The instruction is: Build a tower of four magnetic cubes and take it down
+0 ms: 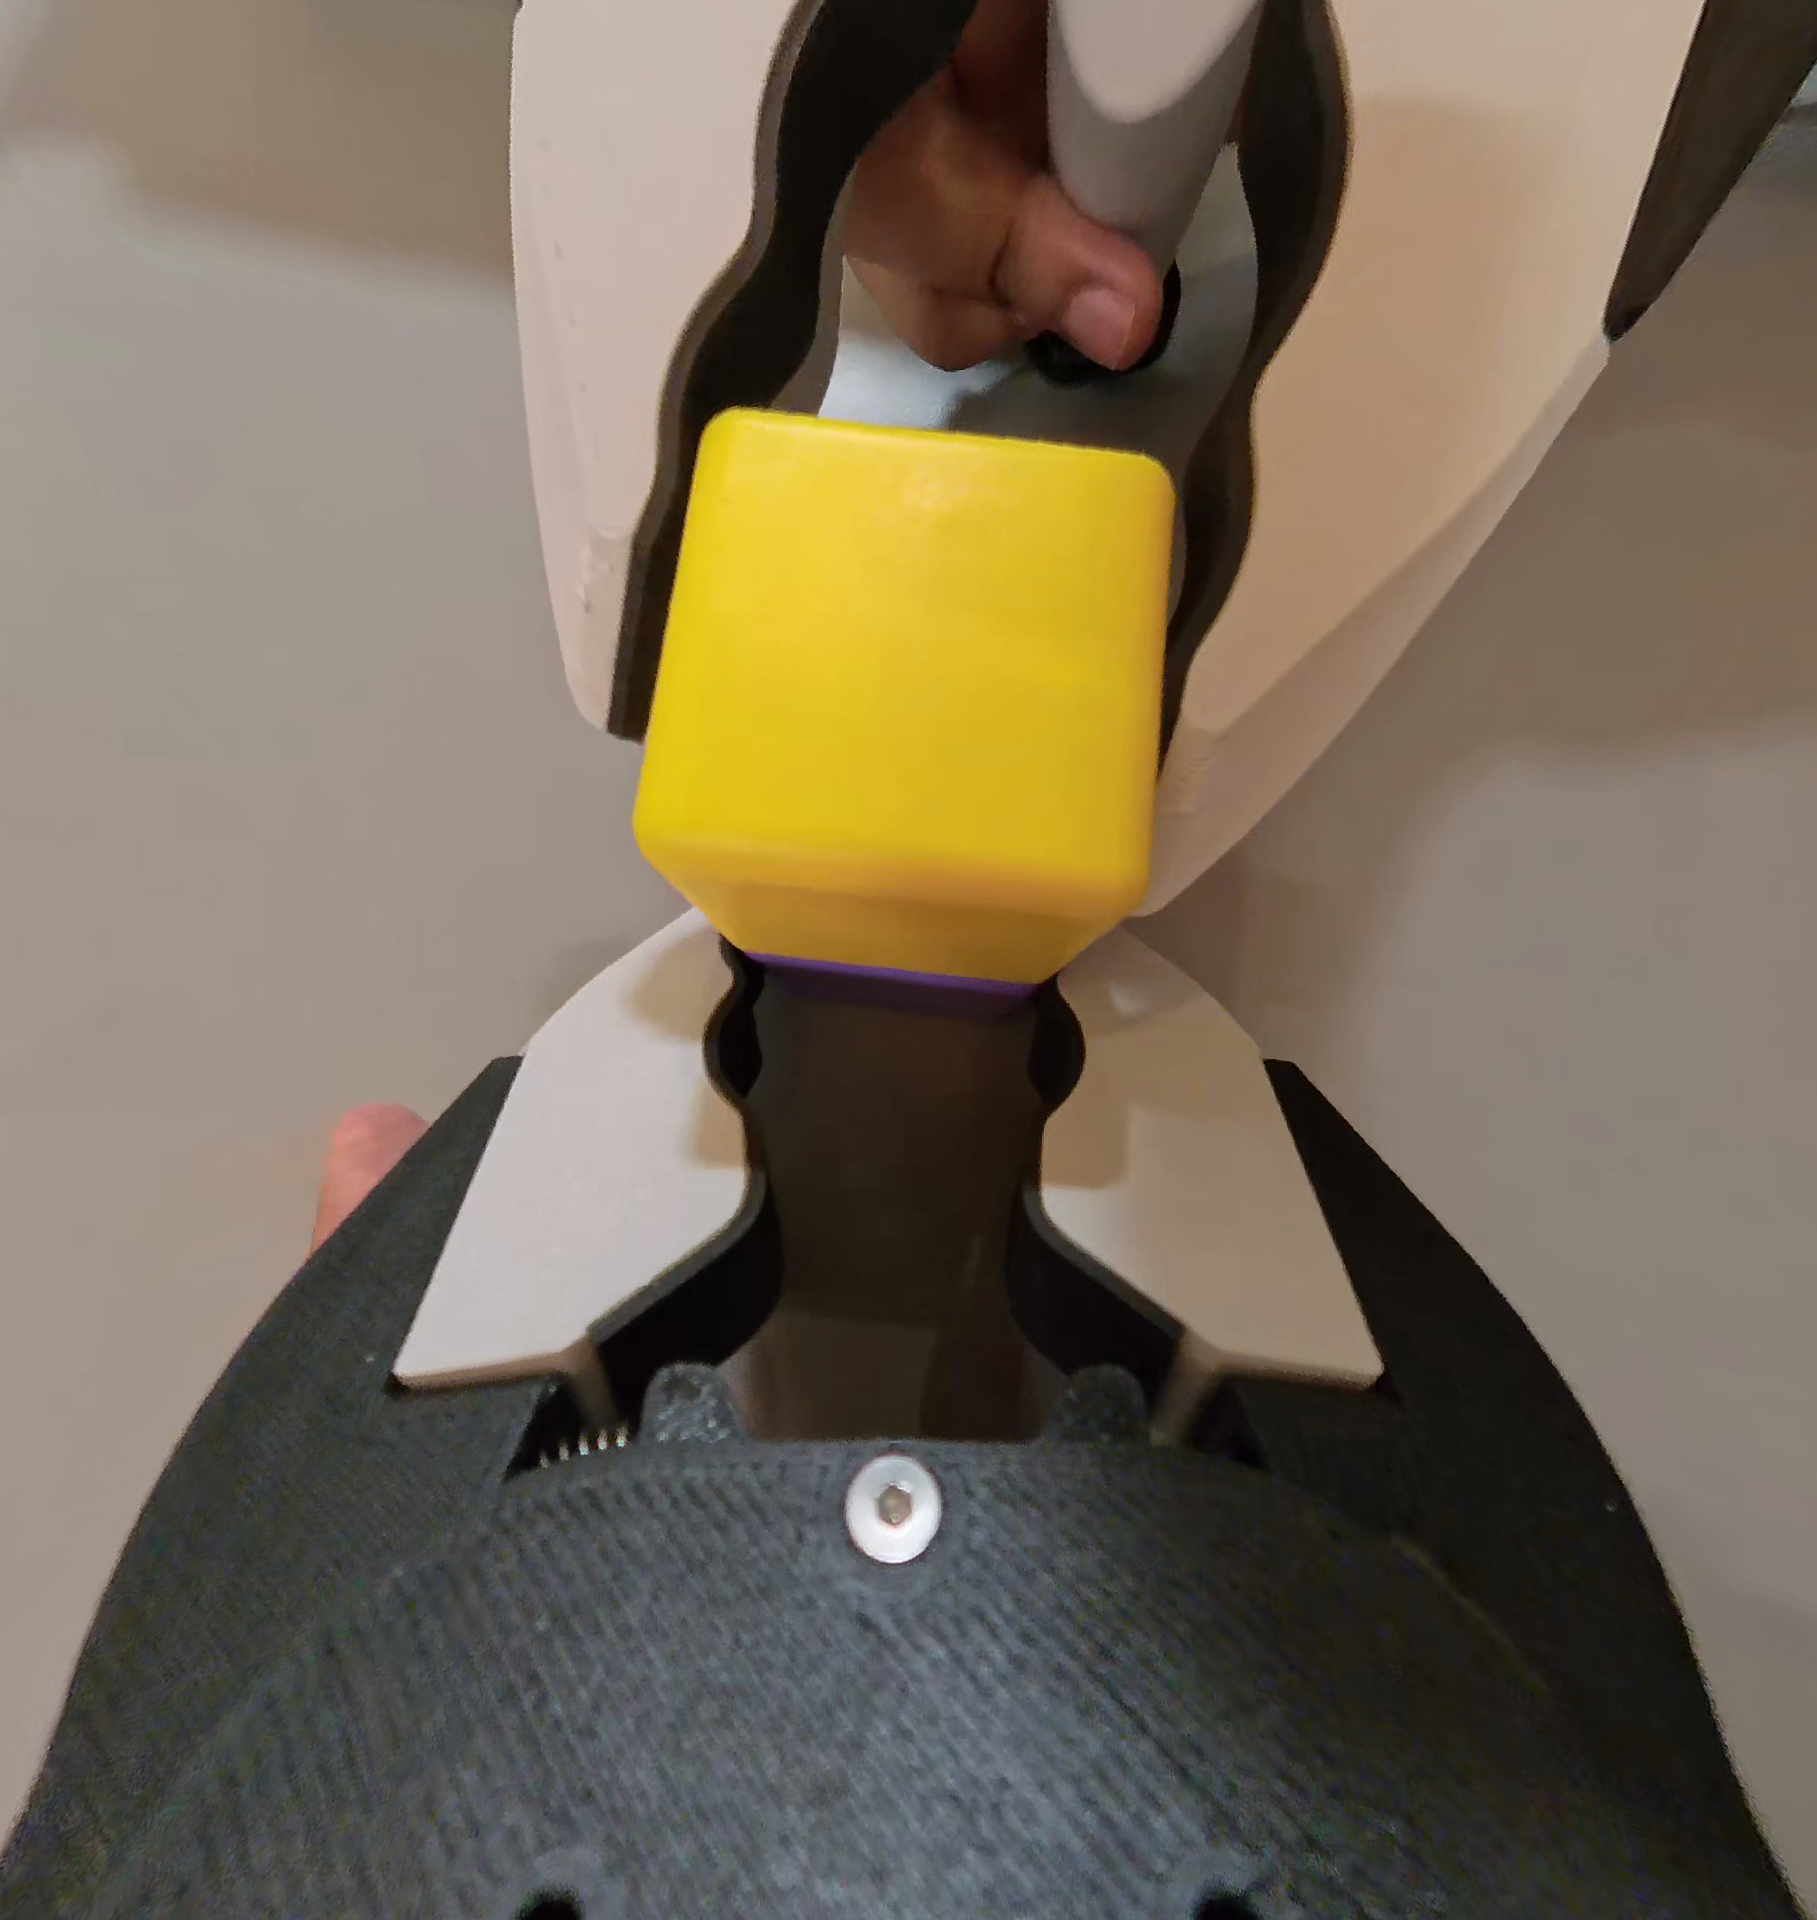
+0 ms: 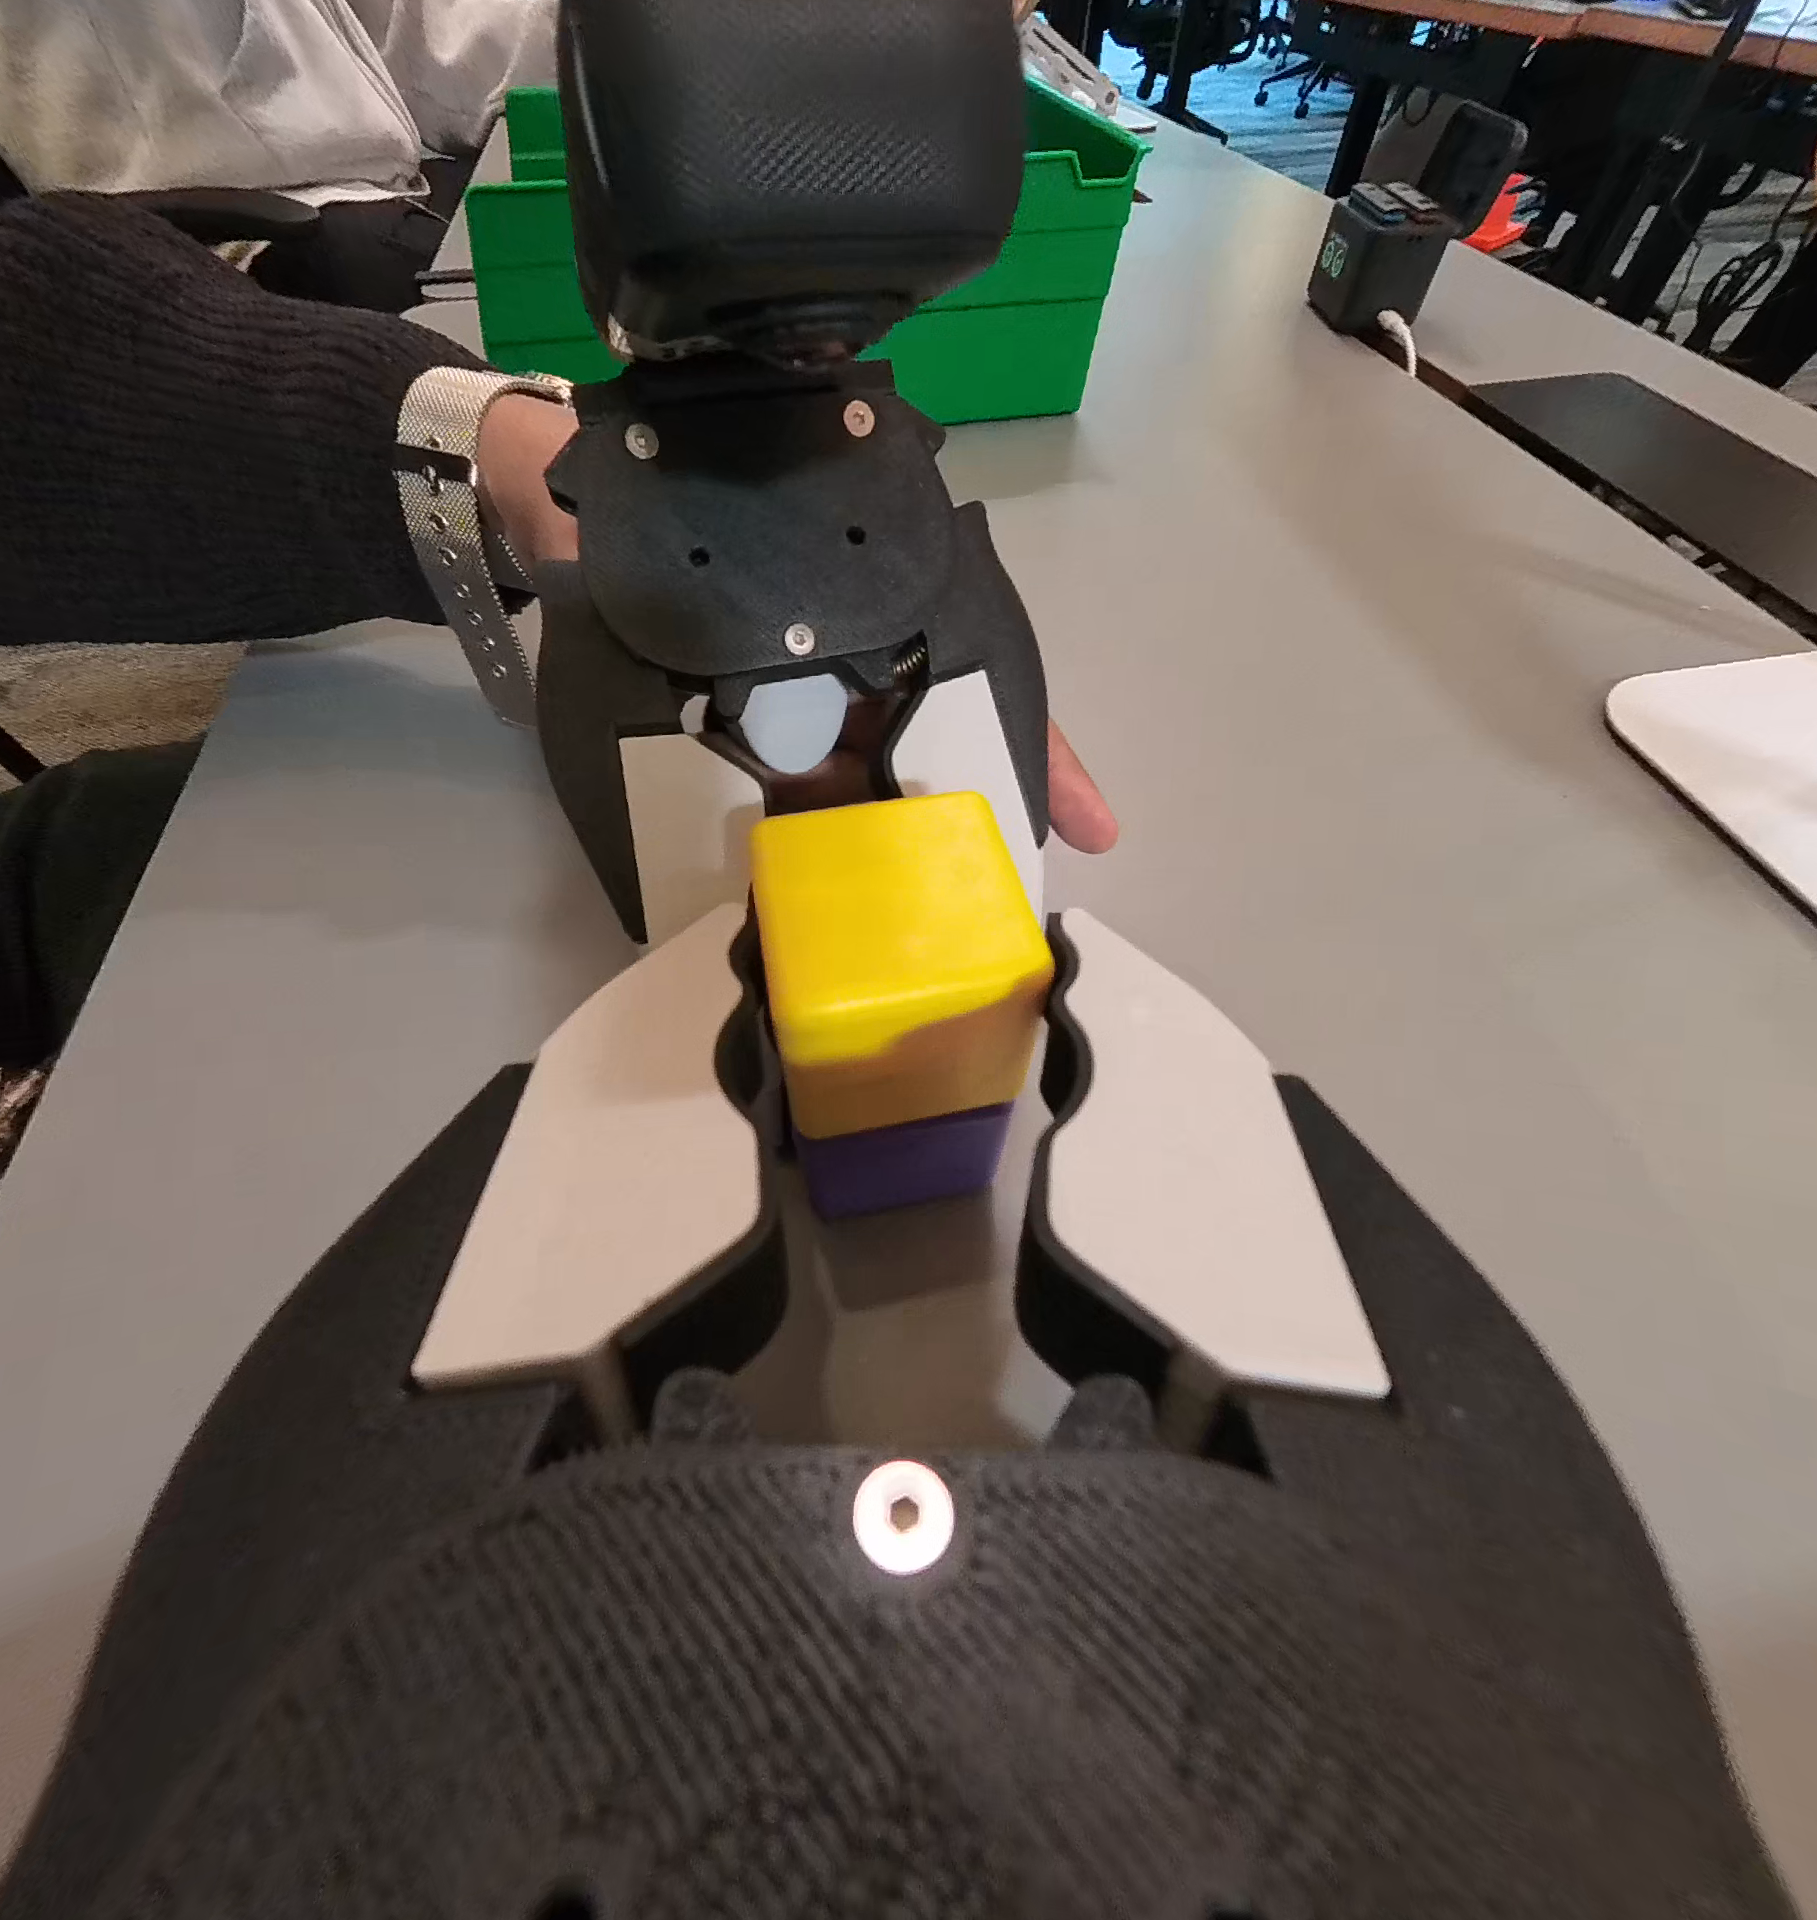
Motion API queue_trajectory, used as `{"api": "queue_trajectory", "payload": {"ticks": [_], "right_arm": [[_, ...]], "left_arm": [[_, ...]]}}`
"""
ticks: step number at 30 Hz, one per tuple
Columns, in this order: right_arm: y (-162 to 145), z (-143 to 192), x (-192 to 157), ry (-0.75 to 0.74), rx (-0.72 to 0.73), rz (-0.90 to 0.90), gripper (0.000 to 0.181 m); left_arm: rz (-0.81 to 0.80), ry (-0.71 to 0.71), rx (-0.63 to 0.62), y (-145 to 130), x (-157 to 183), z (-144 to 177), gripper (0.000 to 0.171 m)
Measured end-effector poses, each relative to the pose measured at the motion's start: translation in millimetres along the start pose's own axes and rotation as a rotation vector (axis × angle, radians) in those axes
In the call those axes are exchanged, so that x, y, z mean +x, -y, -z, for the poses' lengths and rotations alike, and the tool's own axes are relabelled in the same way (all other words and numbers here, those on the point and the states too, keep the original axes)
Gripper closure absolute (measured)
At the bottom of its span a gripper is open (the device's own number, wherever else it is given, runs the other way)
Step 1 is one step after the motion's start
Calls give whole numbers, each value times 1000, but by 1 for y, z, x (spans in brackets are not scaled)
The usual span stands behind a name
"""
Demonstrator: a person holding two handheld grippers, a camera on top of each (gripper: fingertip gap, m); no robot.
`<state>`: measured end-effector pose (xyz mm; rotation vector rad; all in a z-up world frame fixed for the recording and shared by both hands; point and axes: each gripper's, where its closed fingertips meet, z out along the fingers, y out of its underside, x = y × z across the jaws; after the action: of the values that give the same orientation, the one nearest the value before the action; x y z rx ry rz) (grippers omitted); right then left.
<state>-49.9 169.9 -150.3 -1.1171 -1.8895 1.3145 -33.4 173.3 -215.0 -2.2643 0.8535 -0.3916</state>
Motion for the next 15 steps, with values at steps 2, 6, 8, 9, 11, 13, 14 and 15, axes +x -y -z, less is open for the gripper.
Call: {"api": "queue_trajectory", "payload": {"ticks": [2, 6, 8, 9, 11, 13, 14, 15], "right_arm": [[0, 0, 0, 1, 2, -11, 129], [14, 6, 2, 26, 107, -113, 129], [29, 16, 7, 35, 194, -176, 129], [35, 21, 10, 26, 204, -173, 129], [48, 31, 9, 2, 209, -136, 129], [65, 42, 6, -27, 207, -97, 129], [73, 48, 5, -45, 197, -77, 129], [79, 56, 3, -64, 171, -57, 129]], "left_arm": [[1, -4, 1, 0, 0, 0, 120], [-11, 5, -3, 0, 0, 0, 121], [-18, 10, -4, 0, 0, 0, 121], [-16, 9, -4, 0, 0, 0, 121], [-16, 9, -4, 0, 0, 0, 121], [-15, 7, -4, 0, 0, 0, 121], [-14, 7, -4, 0, 0, 0, 121], [-15, 7, -4, 0, 0, 0, 121]]}}
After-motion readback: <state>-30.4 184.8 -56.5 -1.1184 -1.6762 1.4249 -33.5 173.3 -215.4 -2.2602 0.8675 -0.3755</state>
